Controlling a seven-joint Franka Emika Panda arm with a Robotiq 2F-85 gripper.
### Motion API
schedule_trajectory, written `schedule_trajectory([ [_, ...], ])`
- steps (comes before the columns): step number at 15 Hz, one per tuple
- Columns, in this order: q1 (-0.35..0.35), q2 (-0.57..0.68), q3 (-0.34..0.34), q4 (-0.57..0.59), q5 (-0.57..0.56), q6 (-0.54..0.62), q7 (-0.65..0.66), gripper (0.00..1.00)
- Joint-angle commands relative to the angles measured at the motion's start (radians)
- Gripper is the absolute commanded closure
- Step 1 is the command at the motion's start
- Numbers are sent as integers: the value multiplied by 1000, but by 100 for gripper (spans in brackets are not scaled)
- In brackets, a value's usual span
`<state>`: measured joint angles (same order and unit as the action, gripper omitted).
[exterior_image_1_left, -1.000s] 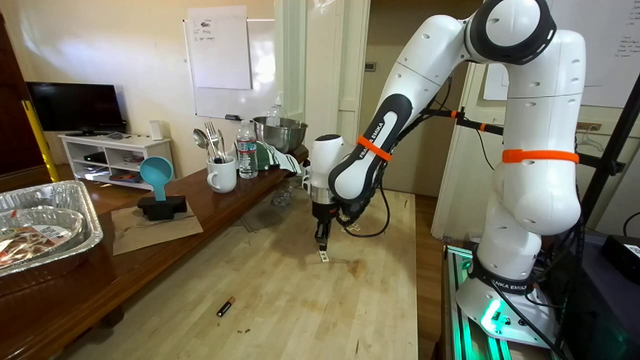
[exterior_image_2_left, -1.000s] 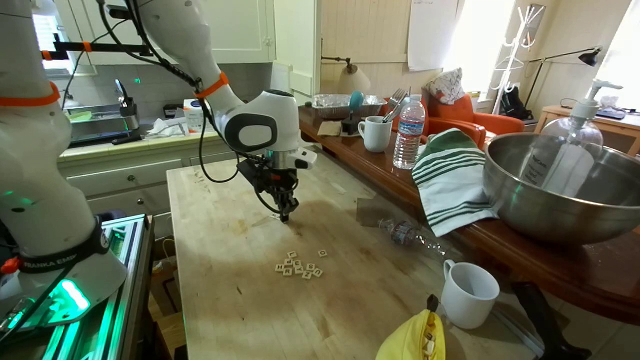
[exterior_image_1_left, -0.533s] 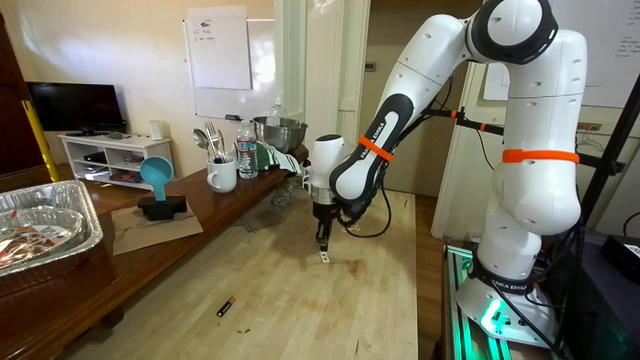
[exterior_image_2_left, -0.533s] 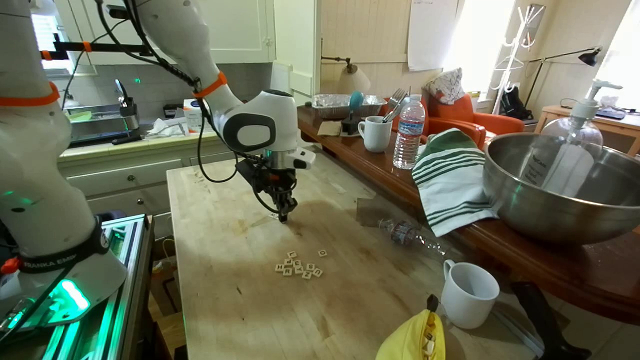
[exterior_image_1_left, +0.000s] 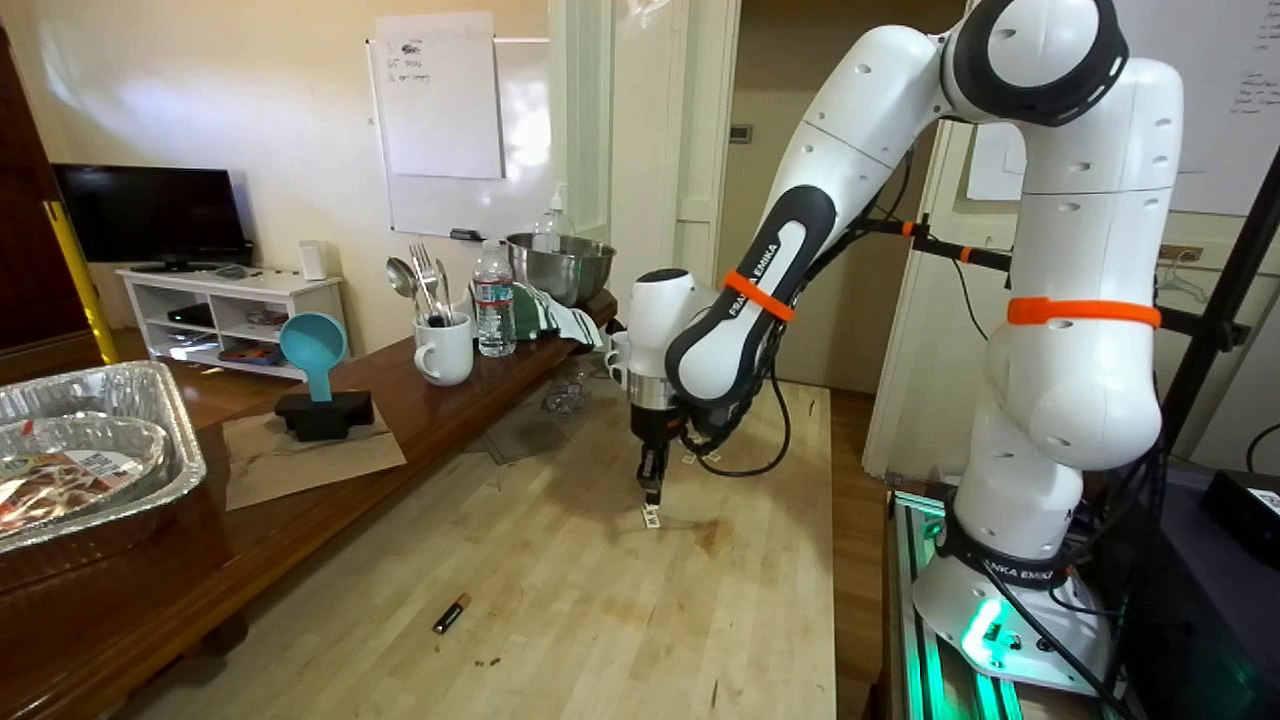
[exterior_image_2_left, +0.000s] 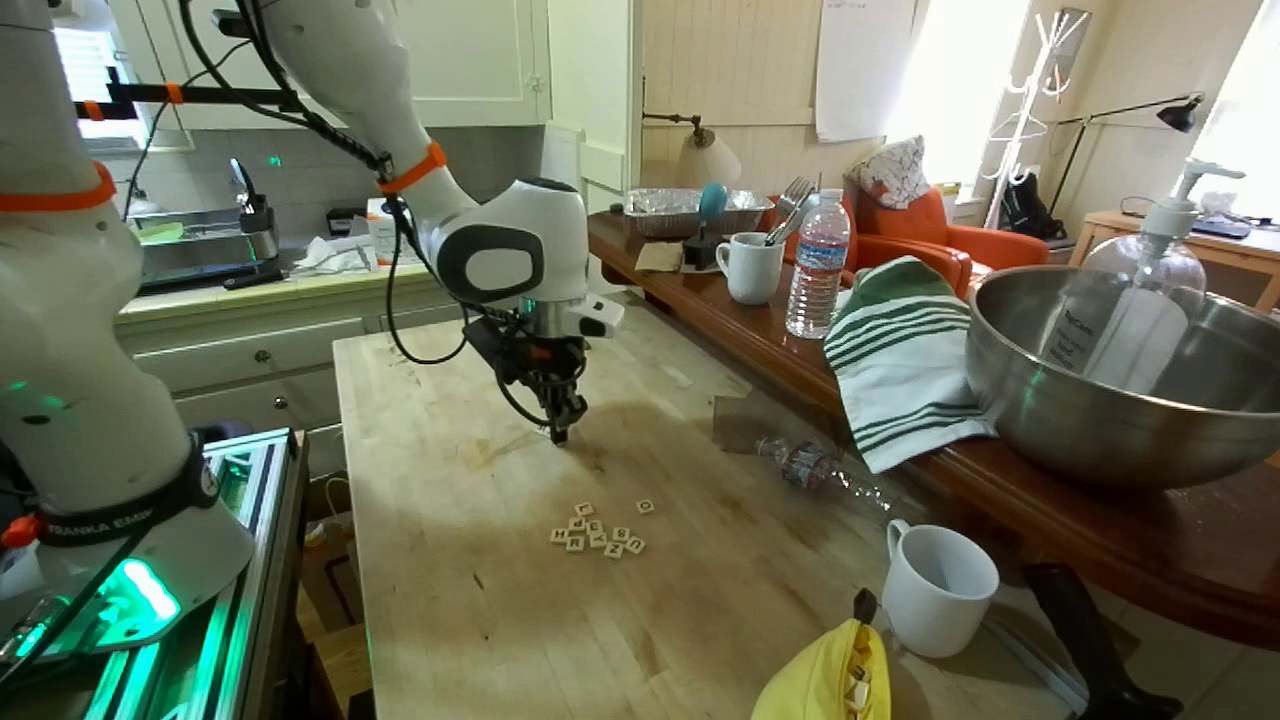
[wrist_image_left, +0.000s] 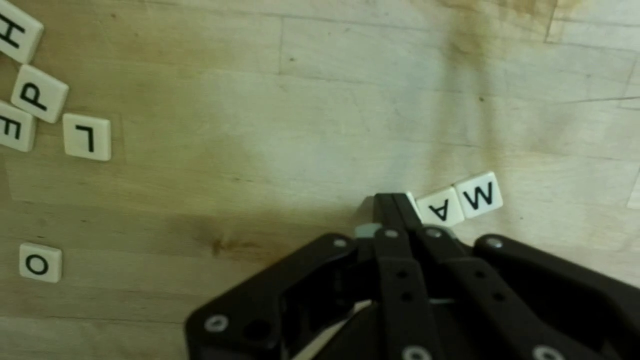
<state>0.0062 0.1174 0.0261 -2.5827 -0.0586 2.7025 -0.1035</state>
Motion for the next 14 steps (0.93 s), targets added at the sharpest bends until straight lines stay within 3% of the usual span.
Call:
schedule_trajectory([
  [1, 3, -32, 6, -30, 19, 2, -7, 100],
  [14, 10, -22, 4, -30, 4, 20, 14, 100],
])
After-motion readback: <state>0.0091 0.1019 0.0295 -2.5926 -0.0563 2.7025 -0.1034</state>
